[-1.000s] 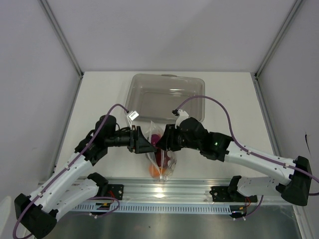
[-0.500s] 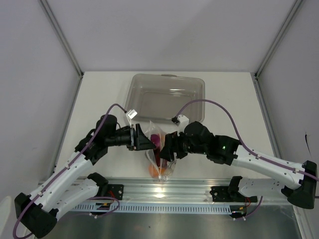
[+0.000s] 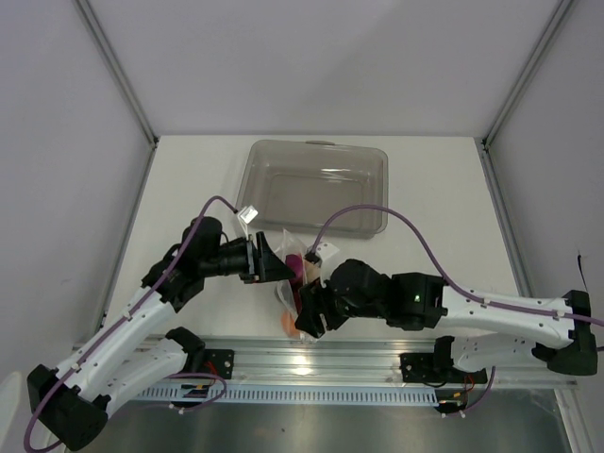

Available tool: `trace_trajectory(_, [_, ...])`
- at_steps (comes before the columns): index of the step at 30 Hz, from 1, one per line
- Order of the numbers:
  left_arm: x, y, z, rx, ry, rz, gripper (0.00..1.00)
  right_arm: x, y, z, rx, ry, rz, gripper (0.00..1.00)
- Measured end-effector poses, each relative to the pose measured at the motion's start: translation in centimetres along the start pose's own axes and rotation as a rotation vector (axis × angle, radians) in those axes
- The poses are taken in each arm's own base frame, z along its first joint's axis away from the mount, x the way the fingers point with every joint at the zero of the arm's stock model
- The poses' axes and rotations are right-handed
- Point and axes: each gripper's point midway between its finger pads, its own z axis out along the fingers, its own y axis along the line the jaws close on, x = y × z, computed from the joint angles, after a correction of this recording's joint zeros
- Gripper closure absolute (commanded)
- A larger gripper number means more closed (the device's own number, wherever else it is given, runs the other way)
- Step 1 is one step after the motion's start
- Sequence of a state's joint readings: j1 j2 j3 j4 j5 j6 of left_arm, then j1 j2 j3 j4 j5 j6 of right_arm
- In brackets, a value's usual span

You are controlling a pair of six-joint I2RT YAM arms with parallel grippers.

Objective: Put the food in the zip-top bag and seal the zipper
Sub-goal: Zip the zipper food storage bag at the center of the board.

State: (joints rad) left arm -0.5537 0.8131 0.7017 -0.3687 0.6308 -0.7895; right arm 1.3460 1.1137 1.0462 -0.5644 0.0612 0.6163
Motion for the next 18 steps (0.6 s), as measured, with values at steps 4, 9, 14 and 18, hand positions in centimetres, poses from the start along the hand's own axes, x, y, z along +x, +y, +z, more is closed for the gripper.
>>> trace_trajectory(4, [0.0, 0.1, 0.0, -0.003, 0.001, -0.003, 0.4, 0.2, 0.9, 0.4, 0.031, 0.011, -0.023, 0.36])
trace_trajectory(9, [-0.1, 0.2, 0.1, -0.016, -0.004, -0.011, 0.41, 0.5, 1.3, 1.6, 0.113, 0.035, -0.049, 0.39])
trace_trajectory(14, [-0.1, 0.3, 0.1, -0.024, -0.008, -0.015, 0.41, 1.1, 1.0, 3.3, 0.238, 0.067, -0.079, 0.5])
trace_trajectory(18, [-0.1, 0.3, 0.1, -0.024, -0.008, -0.021, 0.41, 1.8, -0.3, 3.6, 0.366, 0.085, -0.104, 0.6])
